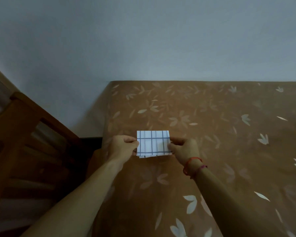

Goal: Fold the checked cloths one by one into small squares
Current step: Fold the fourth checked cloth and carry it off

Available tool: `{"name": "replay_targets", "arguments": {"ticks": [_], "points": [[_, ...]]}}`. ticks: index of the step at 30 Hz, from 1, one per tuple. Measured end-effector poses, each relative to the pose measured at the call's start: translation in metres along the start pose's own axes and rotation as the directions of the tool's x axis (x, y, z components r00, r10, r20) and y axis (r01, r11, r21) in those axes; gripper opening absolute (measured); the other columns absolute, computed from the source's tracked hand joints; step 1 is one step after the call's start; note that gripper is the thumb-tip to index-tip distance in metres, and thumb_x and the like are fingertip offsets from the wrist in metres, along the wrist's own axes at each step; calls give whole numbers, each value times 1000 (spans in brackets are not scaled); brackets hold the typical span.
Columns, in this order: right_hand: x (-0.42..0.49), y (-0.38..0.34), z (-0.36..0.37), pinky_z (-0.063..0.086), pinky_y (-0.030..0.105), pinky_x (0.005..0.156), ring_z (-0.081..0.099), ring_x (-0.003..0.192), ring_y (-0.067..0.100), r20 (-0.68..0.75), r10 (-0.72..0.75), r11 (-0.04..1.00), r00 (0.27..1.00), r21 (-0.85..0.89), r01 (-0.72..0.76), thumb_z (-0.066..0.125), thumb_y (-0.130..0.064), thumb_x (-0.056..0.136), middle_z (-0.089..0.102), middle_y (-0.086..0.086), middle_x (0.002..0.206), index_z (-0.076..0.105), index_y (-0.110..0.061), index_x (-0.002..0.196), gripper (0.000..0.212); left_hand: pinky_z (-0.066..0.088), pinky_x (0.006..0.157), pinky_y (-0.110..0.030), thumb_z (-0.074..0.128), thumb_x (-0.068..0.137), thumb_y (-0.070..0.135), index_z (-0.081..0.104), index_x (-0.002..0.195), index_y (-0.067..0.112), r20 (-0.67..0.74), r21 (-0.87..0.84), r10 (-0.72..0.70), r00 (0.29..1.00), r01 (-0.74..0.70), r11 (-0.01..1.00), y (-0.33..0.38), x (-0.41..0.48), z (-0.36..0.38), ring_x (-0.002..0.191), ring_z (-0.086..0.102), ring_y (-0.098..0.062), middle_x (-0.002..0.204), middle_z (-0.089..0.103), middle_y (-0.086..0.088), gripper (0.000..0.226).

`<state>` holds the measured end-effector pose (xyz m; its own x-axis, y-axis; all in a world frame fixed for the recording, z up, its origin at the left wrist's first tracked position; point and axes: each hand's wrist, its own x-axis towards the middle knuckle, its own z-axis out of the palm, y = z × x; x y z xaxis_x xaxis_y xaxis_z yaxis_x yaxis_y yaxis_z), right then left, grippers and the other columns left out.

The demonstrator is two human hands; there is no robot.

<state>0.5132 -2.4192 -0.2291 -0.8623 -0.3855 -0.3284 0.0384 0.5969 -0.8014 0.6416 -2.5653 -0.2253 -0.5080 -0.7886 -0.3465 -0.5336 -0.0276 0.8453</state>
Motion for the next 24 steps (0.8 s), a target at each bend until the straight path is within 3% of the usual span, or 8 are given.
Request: {"name": "replay_targets", "arguments": {"ticks": [7,13,18,24], "points": [[26,11,19,55,33,88,67,87,13,-8,-73,994,997,-87,72,70,-18,80,73,-1,92,72,-20,111,31,50,46,-15,66,87,6,70,100,2,-7,69,10,1000,-9,998,-6,27,8,66,67,-15,75,66,0,14],[35,7,23,53,31,90,66,94,16,-28,-110,985,993,-140,106,68,-18,81,74,1,97,71,-20,113,32,60,65,-42,67,80,0,73,82,5,-19,111,47,999,-45,993,-6,42,14,66,69,-26,68,70,-9,8],[40,6,23,55,32,87,66,91,16,-5,-125,975,992,-185,122,67,-19,84,73,1,98,70,-22,114,31,54,54,-26,65,85,4,72,84,5,3,176,56,998,-55,983,-6,46,12,56,64,-16,67,68,-6,7],[39,10,27,52,29,91,66,98,16,-1,-111,970,994,-216,109,68,-20,84,73,0,103,70,-21,115,31,59,65,-42,64,83,-1,70,70,6,10,195,107,994,-107,975,-7,44,11,64,68,-29,65,69,-13,15]]}}
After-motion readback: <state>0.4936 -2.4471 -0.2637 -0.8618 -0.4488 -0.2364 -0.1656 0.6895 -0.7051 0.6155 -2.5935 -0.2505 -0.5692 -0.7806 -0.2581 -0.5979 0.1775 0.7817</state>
